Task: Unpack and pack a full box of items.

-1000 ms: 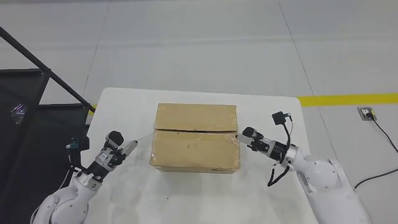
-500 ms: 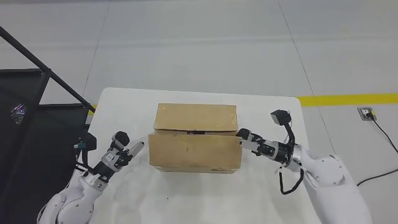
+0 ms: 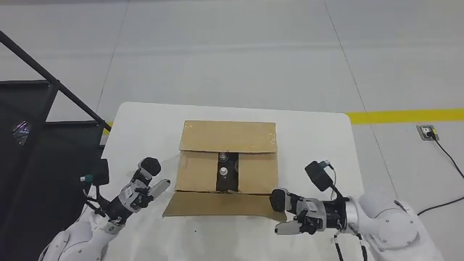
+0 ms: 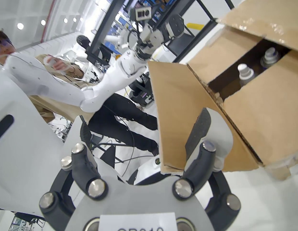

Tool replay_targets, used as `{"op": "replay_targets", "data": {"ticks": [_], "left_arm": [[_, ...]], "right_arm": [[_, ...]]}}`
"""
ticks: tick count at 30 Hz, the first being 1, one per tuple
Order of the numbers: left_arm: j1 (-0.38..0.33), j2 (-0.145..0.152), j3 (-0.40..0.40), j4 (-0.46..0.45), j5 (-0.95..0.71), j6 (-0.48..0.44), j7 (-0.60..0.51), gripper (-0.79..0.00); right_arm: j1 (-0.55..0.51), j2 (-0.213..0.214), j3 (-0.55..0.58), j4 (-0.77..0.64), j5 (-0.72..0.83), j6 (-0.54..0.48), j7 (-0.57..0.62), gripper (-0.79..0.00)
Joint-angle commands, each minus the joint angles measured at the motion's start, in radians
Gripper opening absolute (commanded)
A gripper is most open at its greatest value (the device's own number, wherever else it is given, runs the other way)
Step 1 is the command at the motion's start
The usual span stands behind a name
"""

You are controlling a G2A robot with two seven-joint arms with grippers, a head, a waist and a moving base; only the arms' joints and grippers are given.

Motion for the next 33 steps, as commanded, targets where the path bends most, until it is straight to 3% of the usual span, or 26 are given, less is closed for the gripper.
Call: {"op": "replay_targets", "data": {"ticks": [1, 6, 11, 19, 21, 33], "left_arm": [[0.006, 0.007, 0.006, -0.003, -0.035, -0.044, -0.065, 0.0], [0.006, 0.025, 0.03, 0.009, -0.064, -0.1, -0.221, 0.0], [-0.004, 0.041, 0.066, 0.037, -0.106, -0.134, -0.344, 0.0], [-0.026, 0.074, 0.101, 0.053, -0.194, -0.156, -0.522, 0.0], [-0.028, 0.084, 0.108, 0.051, -0.194, -0.15, -0.528, 0.0], [-0.029, 0.088, 0.107, 0.049, -0.194, -0.151, -0.527, 0.0]], "right_arm": [[-0.007, 0.008, -0.015, 0.008, -0.057, 0.001, 0.001, 0.0], [0.007, 0.007, -0.069, 0.043, -0.133, 0.041, -0.036, 0.0], [0.021, 0.0, -0.086, 0.059, -0.128, 0.1, -0.165, 0.0], [0.057, -0.014, -0.07, 0.048, 0.052, 0.356, -0.37, 0.0], [0.071, -0.016, -0.068, 0.064, 0.105, 0.449, -0.386, 0.0], [0.071, -0.016, -0.068, 0.064, 0.105, 0.449, -0.386, 0.0]]}}
